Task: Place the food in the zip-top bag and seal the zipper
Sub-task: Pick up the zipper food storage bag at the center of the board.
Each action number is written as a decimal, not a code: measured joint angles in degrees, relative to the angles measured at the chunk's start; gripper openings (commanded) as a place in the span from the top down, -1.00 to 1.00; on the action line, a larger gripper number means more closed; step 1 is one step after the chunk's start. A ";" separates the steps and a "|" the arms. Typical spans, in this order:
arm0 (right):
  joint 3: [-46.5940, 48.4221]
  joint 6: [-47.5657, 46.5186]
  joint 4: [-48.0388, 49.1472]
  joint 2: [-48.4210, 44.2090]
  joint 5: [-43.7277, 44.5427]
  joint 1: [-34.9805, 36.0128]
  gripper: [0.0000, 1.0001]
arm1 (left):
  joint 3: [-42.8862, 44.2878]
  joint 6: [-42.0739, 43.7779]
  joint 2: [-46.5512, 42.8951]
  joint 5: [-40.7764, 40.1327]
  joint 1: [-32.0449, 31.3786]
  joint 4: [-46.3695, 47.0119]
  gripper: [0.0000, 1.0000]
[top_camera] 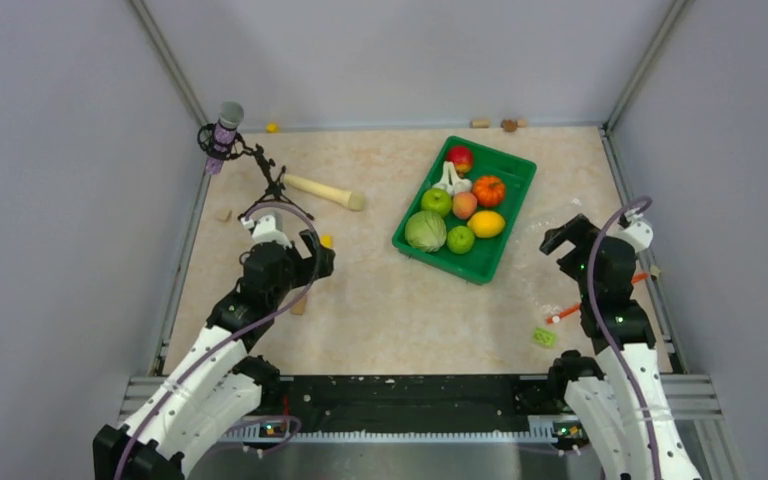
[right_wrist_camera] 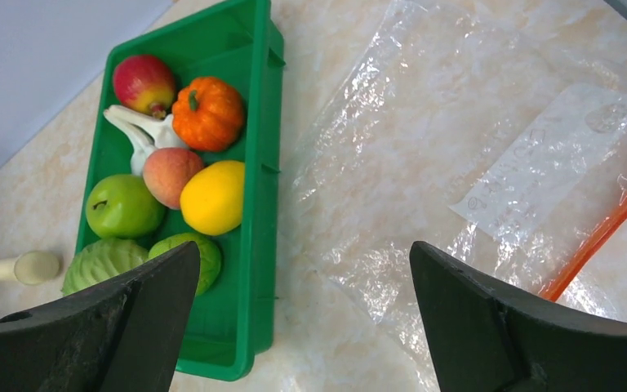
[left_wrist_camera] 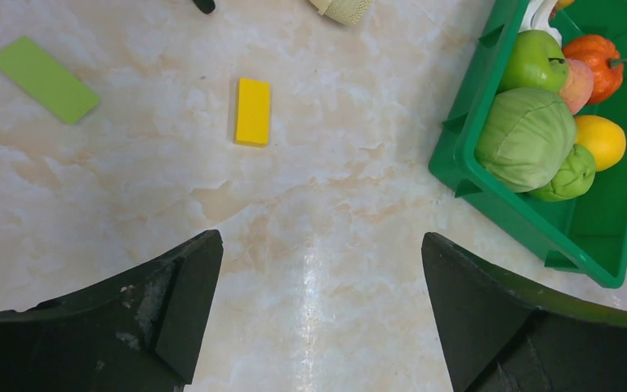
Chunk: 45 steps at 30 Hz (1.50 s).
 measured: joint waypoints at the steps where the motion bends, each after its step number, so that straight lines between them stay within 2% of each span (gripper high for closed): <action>1: -0.07 0.00 0.09 0.57 -0.15 0.00 -0.98 | -0.61 -0.07 -0.76 -0.44 0.00 0.04 -0.94; 12: -2.29 -1.44 1.99 3.08 -2.78 0.00 -0.98 | -2.91 0.15 -3.28 -2.38 0.00 0.87 -0.94; 17: -1.53 -2.45 2.03 11.26 -2.60 0.00 -0.98 | -2.91 0.72 -2.95 -1.20 0.00 1.14 -0.94; 23: 0.46 -1.88 -0.59 21.70 3.72 -0.70 -0.98 | -2.91 1.75 -2.62 0.24 0.00 1.64 -0.94; 33: 2.51 0.28 -0.35 29.14 3.61 -14.56 -0.98 | -2.91 3.04 -2.01 4.09 0.00 3.65 -0.94; 45: -3.56 3.34 5.29 26.60 3.58 -21.97 -0.98 | -2.91 4.09 -0.37 9.33 0.00 5.60 -0.94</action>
